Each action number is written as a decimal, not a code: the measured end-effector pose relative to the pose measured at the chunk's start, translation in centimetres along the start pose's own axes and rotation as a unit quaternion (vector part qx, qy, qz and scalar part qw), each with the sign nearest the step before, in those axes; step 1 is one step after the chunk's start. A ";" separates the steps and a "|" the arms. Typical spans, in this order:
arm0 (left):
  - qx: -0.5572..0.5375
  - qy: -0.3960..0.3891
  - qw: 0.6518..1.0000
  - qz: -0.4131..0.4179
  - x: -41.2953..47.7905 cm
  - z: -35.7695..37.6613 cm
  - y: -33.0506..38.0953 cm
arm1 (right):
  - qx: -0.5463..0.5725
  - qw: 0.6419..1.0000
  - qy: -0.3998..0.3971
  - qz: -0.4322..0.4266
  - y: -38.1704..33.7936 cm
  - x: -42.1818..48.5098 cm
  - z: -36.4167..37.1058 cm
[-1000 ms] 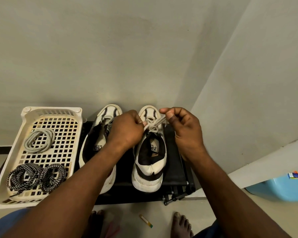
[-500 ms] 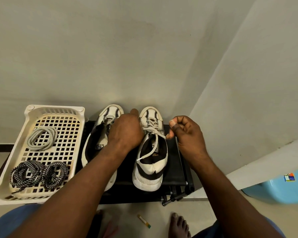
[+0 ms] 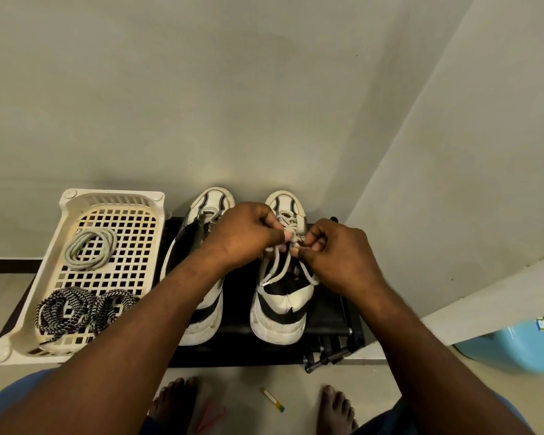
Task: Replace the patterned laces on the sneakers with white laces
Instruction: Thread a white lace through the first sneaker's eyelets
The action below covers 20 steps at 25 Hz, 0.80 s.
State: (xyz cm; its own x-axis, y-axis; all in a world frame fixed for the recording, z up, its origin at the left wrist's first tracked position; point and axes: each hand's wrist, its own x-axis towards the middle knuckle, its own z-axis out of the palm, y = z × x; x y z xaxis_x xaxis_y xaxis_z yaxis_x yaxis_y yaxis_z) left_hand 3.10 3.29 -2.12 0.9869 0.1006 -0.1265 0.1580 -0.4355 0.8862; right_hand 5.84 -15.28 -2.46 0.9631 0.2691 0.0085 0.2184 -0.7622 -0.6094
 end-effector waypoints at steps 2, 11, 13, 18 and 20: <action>-0.003 -0.049 0.998 -0.039 -0.4 0.2 0.4 | 0.026 1.000 -0.005 0.001 0.0 -0.1 -0.4; 0.328 0.091 0.939 0.053 -0.2 2.6 -1.1 | 0.058 0.998 -0.004 -0.015 -0.5 -0.4 0.4; 0.345 0.113 0.929 0.067 -0.2 3.4 -1.6 | -0.011 1.000 0.011 -0.025 -0.5 -0.2 0.9; 0.333 0.113 0.934 0.064 0.0 3.4 -2.1 | -0.155 0.987 0.016 -0.026 -0.8 0.1 2.0; 0.312 0.096 0.943 0.068 0.0 2.9 -2.1 | -0.164 0.986 0.001 -0.023 -0.8 0.4 2.2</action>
State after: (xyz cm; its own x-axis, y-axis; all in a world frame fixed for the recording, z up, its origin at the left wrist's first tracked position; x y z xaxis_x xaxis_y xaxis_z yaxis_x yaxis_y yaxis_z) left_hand 2.84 1.60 -5.23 0.9846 0.1395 0.1050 0.0788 -0.8917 0.4457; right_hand 5.71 -13.26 -3.75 0.9512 0.3070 0.0326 0.3010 -0.8987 -0.3189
